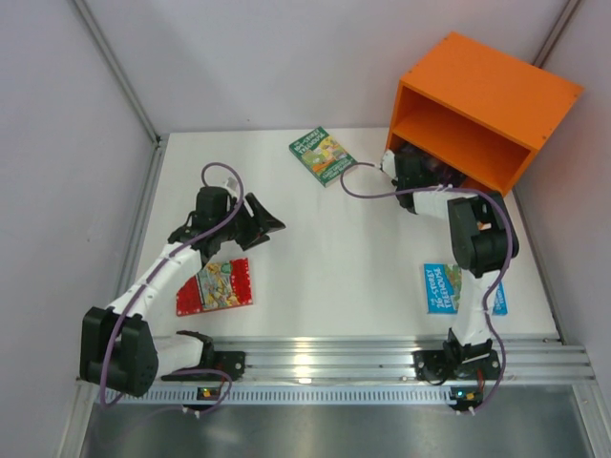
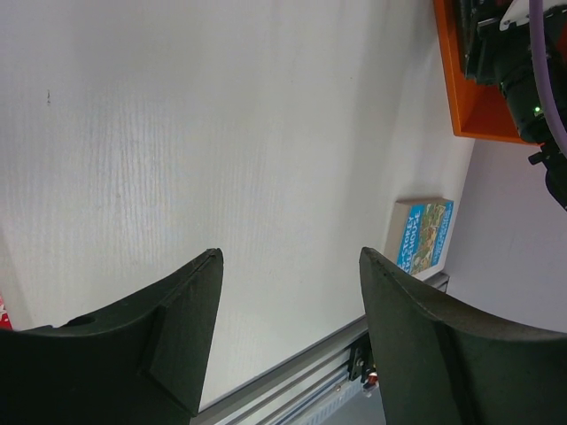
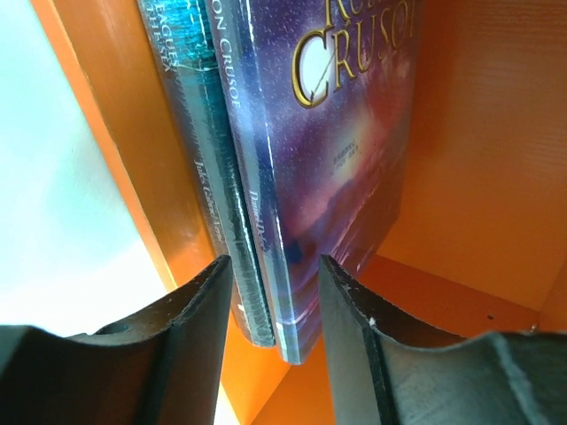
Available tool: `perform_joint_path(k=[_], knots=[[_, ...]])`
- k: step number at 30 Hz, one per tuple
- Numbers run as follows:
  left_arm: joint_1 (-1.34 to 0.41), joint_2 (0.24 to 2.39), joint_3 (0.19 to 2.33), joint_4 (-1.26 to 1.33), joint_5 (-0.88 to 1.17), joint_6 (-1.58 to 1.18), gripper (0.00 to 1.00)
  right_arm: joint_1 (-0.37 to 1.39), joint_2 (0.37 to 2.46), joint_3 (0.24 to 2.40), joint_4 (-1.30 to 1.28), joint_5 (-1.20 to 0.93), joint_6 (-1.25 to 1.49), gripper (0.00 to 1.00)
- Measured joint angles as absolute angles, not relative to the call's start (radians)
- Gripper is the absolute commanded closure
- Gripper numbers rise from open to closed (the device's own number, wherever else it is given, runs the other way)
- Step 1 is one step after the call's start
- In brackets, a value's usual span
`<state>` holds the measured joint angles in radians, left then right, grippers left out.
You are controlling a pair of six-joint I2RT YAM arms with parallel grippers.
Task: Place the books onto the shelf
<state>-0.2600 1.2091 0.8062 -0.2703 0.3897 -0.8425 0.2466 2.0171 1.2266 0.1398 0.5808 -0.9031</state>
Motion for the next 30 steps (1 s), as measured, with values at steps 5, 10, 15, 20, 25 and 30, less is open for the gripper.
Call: perform_joint_path(k=[5,10,15,20,25,30], knots=[[-0.262,1.209,0.817,-0.286,0.371,-0.839,0.32,0.261,1.966,1.202,0.123,0.582,-0.867,0.52],[-0.262,1.187,0.852,-0.33,0.331,-0.822,0.31,0.303,1.829,1.158,0.042,0.595,-0.775,0.48],[-0.262,1.159,0.924,-0.359,0.305,-0.799,0.29,0.365,1.685,1.153,-0.093,0.652,-0.616,0.24],[-0.262,1.12,0.935,-0.371,0.297,-0.772,0.23,0.413,1.561,1.155,-0.327,0.652,-0.295,0.0],[-0.262,1.114,0.923,-0.367,0.333,-0.754,0.02,0.418,1.378,1.095,-0.466,0.517,0.083,0.0],[-0.267,1.116,0.884,-0.367,0.393,-0.737,0.01,0.418,1.203,0.964,-0.545,0.4,0.515,0.0]])
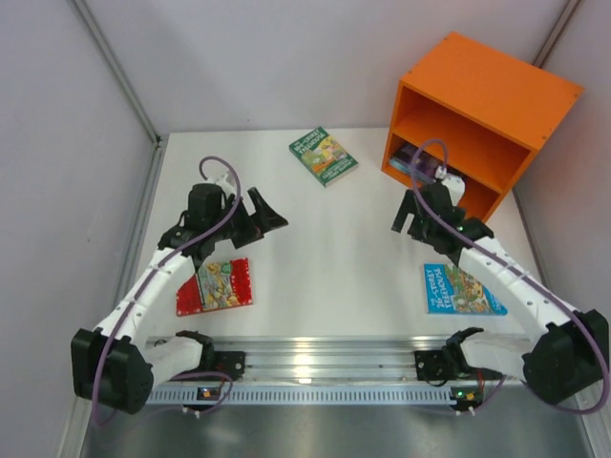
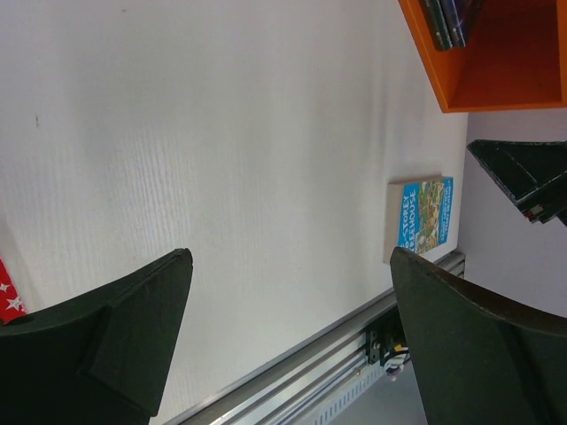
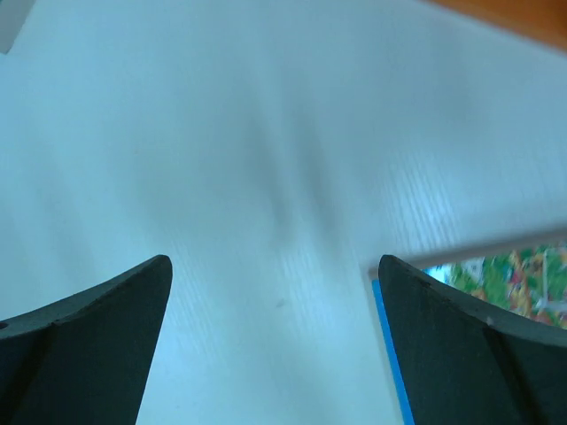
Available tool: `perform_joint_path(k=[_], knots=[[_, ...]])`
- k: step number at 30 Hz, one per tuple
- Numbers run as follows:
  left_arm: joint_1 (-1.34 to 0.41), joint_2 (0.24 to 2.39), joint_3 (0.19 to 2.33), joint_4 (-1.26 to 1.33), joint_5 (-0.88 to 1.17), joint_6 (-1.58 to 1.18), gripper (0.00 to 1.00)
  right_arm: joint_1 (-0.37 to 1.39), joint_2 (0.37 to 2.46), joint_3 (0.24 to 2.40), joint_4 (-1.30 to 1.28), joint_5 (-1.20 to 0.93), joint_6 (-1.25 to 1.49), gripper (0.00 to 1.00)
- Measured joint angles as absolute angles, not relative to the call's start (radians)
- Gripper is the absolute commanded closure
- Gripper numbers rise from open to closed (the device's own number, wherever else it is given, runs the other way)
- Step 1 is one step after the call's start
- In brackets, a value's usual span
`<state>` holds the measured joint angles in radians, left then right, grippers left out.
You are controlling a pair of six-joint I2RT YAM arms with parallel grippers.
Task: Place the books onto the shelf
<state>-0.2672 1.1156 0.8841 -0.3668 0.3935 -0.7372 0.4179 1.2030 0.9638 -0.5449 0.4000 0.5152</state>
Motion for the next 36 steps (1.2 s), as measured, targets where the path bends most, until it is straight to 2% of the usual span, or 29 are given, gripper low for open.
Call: perform_joint_path(k=[5,11,19,26,32,36], knots=[[-0.325,1.118,0.82,-0.356,0.414,-0.734,0.01,0.405,1.062,0.802,-0.686,0.371,0.871,0.0],[-0.43,1.17,0.79,-0.318,0.443,-0.734,0.03,0.262,0.995,0.763,-0.818,0.406,1.067,0.0],[-0.447,1.191,0.774,-0.273,0.463,-0.733,0.03,-0.217,0.992,0.722,-0.829,0.439,0.987,0.0],[-0.447,1.243,0.763,-0.22,0.522,-0.734,0.05,-0.398,1.037,0.675,-0.799,0.521,0.96,0.0],[-0.447,1.253,0.762,-0.218,0.536,-0.73,0.05,-0.699,1.099,0.594,-0.721,0.445,0.916,0.0],[-0.447,1.254,0.762,-0.217,0.536,-0.73,0.05,-0.78,1.103,0.563,-0.678,0.392,0.885,0.0]])
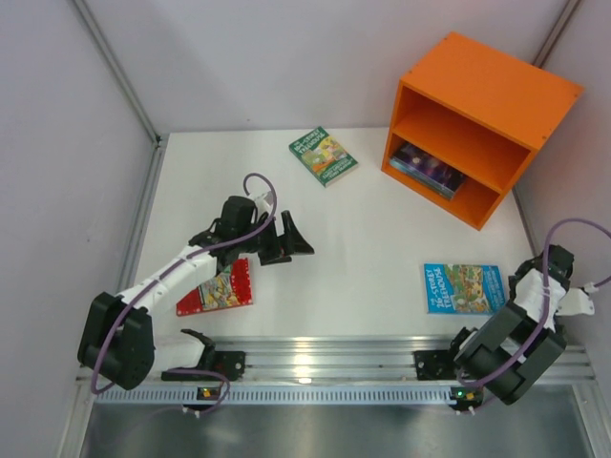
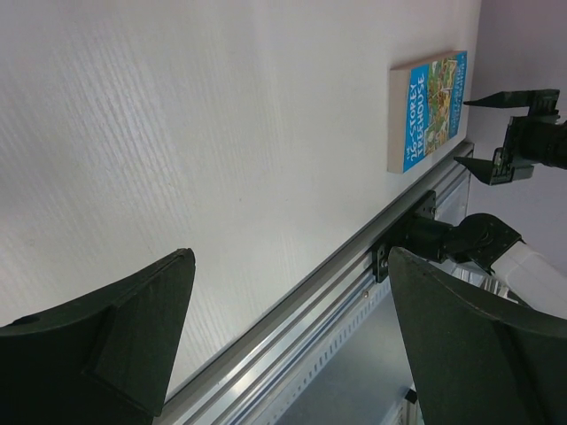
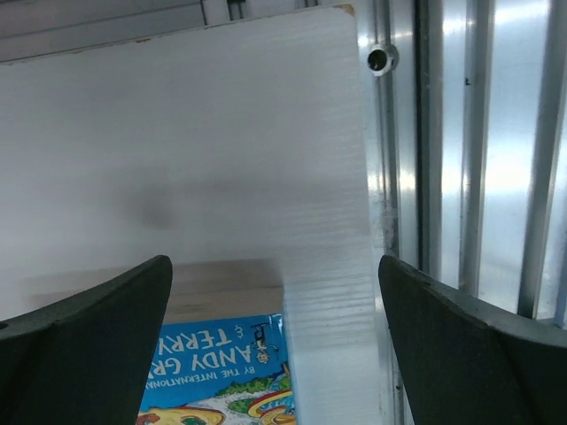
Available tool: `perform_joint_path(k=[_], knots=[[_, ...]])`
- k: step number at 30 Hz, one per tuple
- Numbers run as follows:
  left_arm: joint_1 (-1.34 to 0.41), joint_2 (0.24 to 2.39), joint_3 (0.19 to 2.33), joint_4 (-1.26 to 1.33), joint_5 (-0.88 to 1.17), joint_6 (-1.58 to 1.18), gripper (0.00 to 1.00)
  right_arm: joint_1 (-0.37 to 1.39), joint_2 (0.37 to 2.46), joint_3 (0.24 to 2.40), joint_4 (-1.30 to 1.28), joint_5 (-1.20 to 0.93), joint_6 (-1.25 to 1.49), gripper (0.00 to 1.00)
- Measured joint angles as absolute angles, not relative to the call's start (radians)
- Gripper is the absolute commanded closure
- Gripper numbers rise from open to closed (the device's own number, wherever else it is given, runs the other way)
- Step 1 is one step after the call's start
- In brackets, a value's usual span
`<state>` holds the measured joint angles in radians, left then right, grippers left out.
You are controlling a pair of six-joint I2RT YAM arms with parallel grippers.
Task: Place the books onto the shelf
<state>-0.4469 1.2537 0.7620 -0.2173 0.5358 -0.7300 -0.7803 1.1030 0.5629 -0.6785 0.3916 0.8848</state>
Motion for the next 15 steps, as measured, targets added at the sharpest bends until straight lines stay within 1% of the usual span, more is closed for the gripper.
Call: perform_joint_path(k=[2,5,7,11,15], knots=[[-0.447,1.254,0.762,-0.215,0.537,-0.731,0.06,-0.783,1.113,0.554,-0.651,0.366,0.877,0.01],[-0.447,1.256,0.762,-0.204,0.54,-0.731,0.07,-0.784,1.131,0.522,-0.605,0.319,0.869,0.08],[-0.447,1.259,0.762,-0.199,0.54,-0.731,0.08,-0.783,1.129,0.513,-0.591,0.309,0.85,0.11],[-0.447,1.259,0.762,-0.192,0.536,-0.731,0.11,-0.779,1.066,0.458,-0.495,0.268,0.825,0.17],[-0.447,1.264,0.762,-0.186,0.531,-0.731,0.13,-0.706,1.013,0.402,-0.343,0.196,0.803,0.16]])
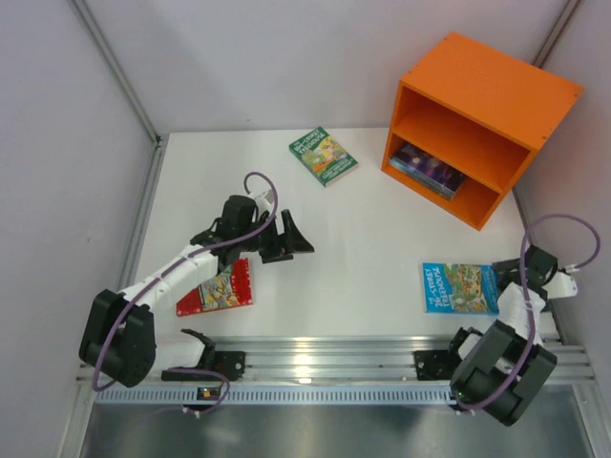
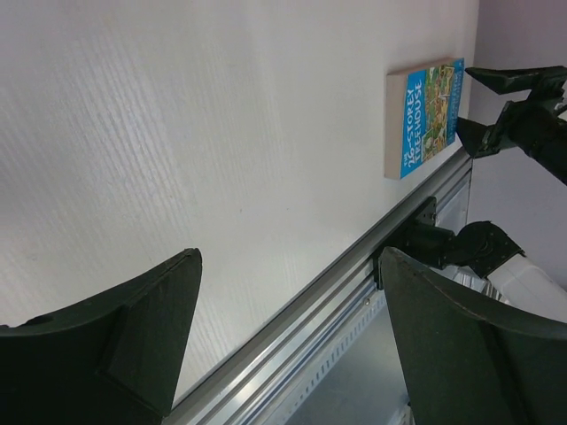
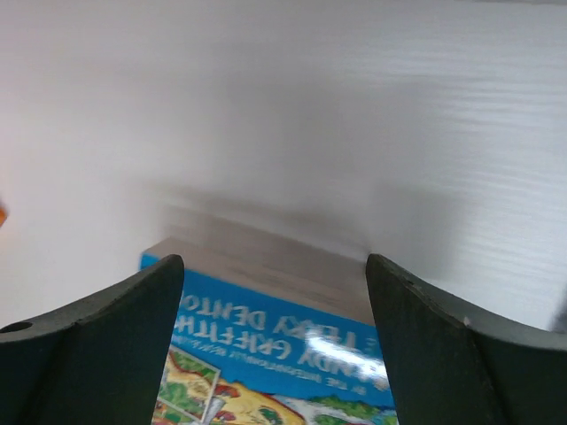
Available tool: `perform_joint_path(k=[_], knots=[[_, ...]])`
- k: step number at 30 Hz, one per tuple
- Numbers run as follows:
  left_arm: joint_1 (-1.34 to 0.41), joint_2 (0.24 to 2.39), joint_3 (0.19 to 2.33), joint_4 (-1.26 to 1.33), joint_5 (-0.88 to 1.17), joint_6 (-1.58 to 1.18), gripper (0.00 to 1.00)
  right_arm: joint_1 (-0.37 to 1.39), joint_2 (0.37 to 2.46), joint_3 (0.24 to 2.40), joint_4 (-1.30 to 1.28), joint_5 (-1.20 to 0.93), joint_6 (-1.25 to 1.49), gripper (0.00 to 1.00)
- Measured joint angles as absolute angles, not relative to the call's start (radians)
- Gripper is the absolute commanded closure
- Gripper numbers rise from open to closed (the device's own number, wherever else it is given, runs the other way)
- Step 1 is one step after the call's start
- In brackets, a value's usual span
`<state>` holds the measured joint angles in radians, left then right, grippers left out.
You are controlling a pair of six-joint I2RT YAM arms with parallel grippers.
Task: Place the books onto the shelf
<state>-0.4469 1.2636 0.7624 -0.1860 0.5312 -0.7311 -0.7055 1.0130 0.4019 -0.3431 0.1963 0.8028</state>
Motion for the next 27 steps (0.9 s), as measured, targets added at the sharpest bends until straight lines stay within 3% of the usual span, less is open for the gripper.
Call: perform_joint_path(k=[16,21,27], knots=[[-0.447,1.345,0.765,-0.168,0.524,-0.733,0.19,-0.067,0.934,0.262,-0.036,-0.026,0.849,0.14],[-0.448,1.365,0.766,-0.145,0.523,-0.737,0.2,0.146,1.098,0.305,0.121,-0.059,0.825,0.15],[-0.449,1.433,0.836,-0.152,0.488,-0.711,0.2,0.358,1.394,0.52,0.172,-0.071,0.706,0.18]])
